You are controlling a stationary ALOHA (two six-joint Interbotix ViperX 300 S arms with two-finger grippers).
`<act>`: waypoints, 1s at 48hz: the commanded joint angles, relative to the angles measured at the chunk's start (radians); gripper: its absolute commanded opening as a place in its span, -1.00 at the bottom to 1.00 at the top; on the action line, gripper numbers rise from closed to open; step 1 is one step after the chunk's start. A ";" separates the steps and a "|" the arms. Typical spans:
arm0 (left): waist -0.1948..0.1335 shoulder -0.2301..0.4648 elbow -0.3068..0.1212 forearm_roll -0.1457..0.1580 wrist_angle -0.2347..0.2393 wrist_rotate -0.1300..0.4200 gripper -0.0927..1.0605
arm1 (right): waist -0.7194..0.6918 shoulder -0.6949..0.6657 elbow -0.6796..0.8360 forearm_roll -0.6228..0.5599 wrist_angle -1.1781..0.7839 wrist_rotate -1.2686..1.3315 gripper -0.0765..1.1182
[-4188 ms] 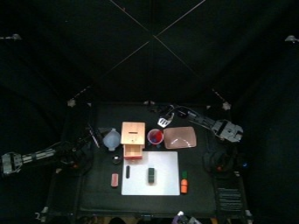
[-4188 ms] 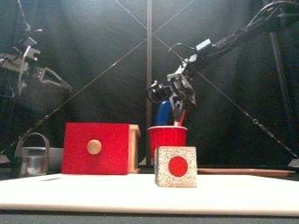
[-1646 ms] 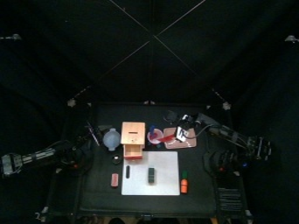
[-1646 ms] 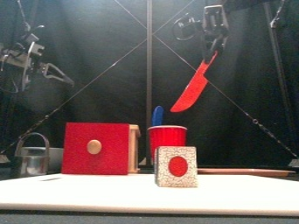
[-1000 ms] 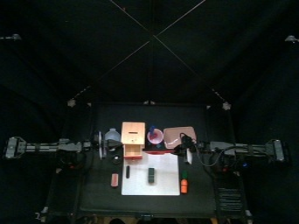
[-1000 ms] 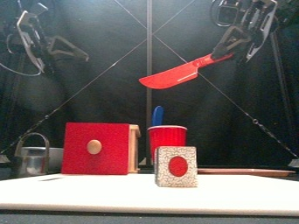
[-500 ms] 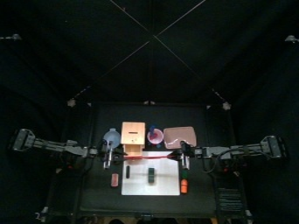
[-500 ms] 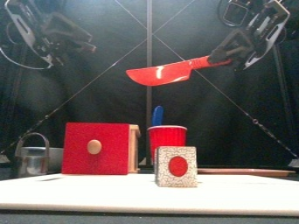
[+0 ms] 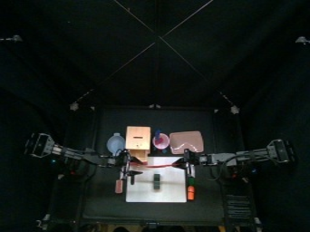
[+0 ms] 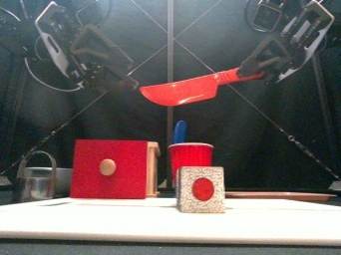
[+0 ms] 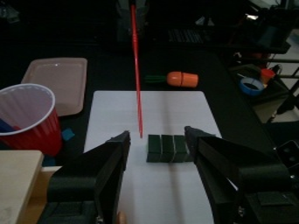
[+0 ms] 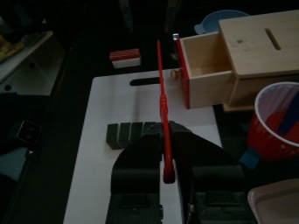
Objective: Place sushi on board then cut the sushi with the knife then place the pieces on the plate
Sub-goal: Grasp knife edge with left hand
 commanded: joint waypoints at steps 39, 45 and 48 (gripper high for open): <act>0.029 0.164 -0.161 0.005 0.009 0.003 0.21 | 0.034 0.002 -0.034 0.011 -0.054 0.002 -0.20; 0.029 0.175 -0.173 0.015 0.009 0.003 -0.05 | 0.037 0.002 -0.032 0.011 -0.054 0.002 -0.20; 0.029 0.170 -0.176 0.020 0.009 0.003 -0.12 | 0.040 0.003 -0.032 0.011 -0.054 0.002 -0.20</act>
